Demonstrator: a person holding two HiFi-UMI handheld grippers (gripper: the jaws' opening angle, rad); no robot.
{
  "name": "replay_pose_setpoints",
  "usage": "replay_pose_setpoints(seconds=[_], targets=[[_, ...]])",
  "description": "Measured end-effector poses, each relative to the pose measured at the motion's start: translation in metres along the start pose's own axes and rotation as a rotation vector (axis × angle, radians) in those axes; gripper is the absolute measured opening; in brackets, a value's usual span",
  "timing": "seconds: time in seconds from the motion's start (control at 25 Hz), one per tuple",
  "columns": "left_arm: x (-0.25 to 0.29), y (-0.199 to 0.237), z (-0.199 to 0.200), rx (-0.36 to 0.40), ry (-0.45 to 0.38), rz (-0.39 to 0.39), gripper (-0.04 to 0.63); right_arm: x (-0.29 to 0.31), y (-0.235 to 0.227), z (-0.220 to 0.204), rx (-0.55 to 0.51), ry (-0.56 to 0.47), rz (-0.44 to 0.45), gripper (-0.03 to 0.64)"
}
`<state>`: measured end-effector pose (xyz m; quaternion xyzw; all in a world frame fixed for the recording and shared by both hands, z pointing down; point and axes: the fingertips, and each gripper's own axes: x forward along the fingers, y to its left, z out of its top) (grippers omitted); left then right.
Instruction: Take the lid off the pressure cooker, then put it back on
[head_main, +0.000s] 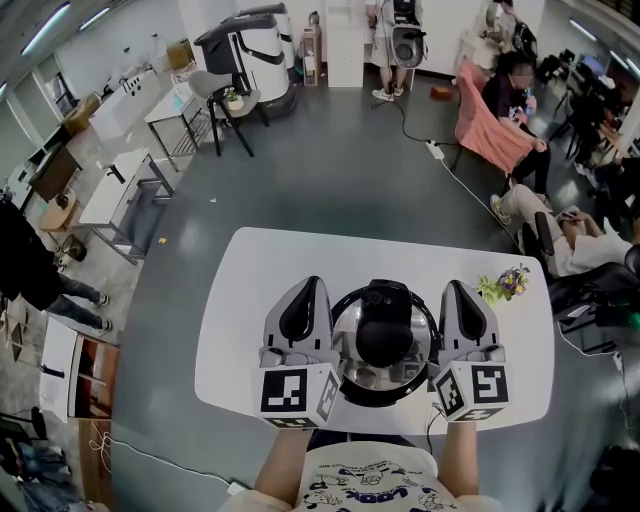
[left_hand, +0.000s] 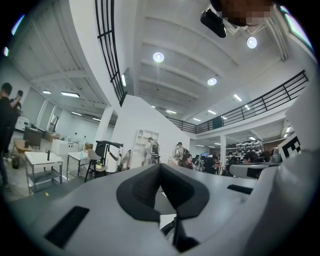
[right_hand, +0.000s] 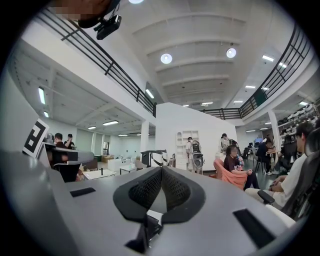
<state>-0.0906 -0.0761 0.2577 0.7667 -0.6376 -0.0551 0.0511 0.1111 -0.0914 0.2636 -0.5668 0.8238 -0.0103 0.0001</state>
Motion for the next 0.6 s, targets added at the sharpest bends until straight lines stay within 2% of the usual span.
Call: replay_pose_setpoints(seconds=[0.6], targets=[[0.012, -0.011, -0.003, 0.006, 0.001, -0.007, 0.014, 0.005, -0.015, -0.002, -0.003, 0.01, -0.005, 0.011]])
